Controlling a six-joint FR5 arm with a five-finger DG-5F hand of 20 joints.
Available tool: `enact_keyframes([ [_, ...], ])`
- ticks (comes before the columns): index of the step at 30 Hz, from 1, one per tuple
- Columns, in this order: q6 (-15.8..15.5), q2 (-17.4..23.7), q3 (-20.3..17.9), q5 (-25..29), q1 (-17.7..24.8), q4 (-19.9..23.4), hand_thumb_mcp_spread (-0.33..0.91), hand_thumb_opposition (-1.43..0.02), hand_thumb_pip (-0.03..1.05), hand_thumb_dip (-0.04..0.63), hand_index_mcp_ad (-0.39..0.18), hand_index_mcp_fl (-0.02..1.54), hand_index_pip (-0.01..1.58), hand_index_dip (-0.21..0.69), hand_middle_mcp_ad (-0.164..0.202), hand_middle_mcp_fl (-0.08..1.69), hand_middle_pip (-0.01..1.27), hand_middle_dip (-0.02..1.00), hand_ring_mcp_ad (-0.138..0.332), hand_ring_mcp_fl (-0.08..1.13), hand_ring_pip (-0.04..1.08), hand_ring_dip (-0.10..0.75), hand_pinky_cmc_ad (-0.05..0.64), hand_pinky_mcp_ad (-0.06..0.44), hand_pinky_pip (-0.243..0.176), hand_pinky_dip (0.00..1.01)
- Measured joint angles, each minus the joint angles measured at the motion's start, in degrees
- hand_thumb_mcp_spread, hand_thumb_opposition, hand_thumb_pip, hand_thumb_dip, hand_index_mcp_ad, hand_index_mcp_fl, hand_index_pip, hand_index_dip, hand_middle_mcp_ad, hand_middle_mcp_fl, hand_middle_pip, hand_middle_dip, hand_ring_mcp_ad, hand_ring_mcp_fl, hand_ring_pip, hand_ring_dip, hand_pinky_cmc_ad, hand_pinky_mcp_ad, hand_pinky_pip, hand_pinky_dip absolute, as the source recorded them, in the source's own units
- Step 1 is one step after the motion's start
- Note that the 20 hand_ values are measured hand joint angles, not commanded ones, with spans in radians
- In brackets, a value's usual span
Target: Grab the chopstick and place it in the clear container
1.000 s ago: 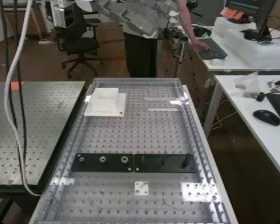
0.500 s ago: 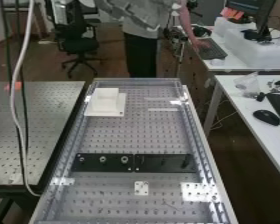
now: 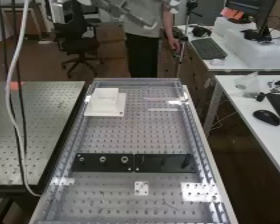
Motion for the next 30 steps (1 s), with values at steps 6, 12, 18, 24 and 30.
enact_keyframes([
  [6,0.30,0.57,-1.06,0.05,0.01,0.25,0.16,-0.67,0.46,0.072,-0.225,0.39,0.03,0.354,0.035,0.22,0.11,0.31,0.098,0.02,0.10,0.220,0.541,0.394,-0.014,0.19],
  [12,0.13,0.89,-1.43,-0.47,-0.06,0.07,0.16,-0.67,0.46,0.072,-0.222,0.39,0.03,0.354,0.033,0.22,0.11,0.31,0.098,0.02,0.10,0.220,0.541,0.393,-0.016,0.19],
  [18,-0.35,1.36,-1.94,0.09,0.83,0.32,0.16,-0.67,0.46,0.072,-0.215,0.39,0.03,0.354,0.040,0.22,0.11,0.31,0.096,0.02,0.10,0.220,0.541,0.393,-0.016,0.19],
  [24,-0.68,2.06,-2.50,1.22,2.32,0.69,0.16,-0.67,0.46,0.072,-0.215,0.38,0.02,0.351,0.040,0.22,0.11,0.31,0.096,0.02,0.10,0.220,0.541,0.393,-0.014,0.19],
  [30,-0.92,2.68,-3.11,-0.44,3.04,1.16,0.16,-0.67,0.46,0.072,-0.216,0.39,0.02,0.347,0.038,0.22,0.11,0.31,0.096,0.02,0.10,0.220,0.541,0.393,-0.017,0.21],
])
